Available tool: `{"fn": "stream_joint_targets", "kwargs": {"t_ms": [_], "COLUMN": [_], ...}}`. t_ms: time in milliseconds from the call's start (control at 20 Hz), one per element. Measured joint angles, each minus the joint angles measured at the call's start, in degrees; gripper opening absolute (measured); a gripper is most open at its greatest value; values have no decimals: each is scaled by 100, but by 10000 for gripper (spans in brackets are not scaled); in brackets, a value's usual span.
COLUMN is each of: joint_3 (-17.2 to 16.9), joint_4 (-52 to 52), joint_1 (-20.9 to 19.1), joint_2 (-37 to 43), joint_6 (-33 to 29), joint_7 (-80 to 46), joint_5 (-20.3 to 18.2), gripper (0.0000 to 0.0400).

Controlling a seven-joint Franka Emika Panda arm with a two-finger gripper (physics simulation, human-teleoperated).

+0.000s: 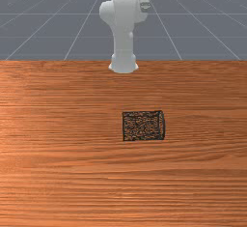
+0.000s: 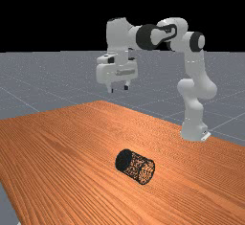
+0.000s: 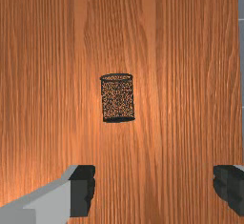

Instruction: Rotate the holder till the hole upward

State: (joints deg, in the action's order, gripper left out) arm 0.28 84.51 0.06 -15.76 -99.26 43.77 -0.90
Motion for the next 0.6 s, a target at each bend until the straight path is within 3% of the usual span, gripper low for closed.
{"fn": "stream_joint_targets", "kwargs": {"t_ms": [100,250,300,600], "joint_3": [39,155,160,375], "joint_4": [-544,-994,-285,-626], "joint_1": [54,265,387,842], "joint_2": [-297,-558,-184,-424], "joint_6": [575,946,199,291], "joint_7": [-100,-473,-1044,-1625], "joint_5": [2,3,21,78], "gripper": [388,398,399,400]}}
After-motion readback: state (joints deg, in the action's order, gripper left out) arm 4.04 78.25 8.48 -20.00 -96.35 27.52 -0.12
